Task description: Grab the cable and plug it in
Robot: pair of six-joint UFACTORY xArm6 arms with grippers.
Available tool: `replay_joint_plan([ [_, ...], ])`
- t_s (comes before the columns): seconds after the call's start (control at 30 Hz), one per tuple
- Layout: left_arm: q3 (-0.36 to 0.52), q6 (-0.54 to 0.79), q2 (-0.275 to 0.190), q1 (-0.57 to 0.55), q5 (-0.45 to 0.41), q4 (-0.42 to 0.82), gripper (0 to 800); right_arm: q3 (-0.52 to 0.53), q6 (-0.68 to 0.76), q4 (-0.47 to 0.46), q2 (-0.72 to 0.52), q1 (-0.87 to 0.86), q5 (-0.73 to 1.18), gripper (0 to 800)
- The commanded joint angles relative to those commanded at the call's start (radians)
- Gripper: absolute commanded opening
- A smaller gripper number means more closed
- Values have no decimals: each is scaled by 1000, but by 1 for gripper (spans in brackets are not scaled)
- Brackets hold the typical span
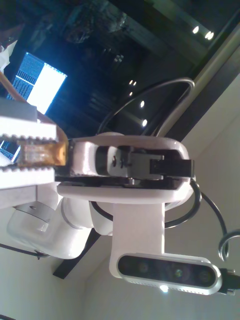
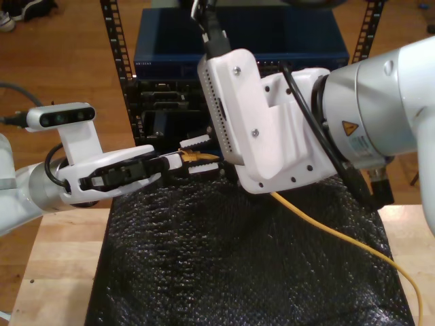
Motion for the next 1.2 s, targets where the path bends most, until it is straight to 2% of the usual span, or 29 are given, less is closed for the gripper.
replay_joint_plan([
  [0.17, 0, -2, 0, 0, 0, 0, 41, 0, 0, 0, 0, 2, 0, 202],
  [0.37, 0, -2, 0, 0, 0, 0, 43, 0, 0, 2, 2, 2, -8, 154],
  [1.2, 0, -3, 0, 0, 11, 0, 43, 5, 0, 2, 0, 17, -18, 126],
])
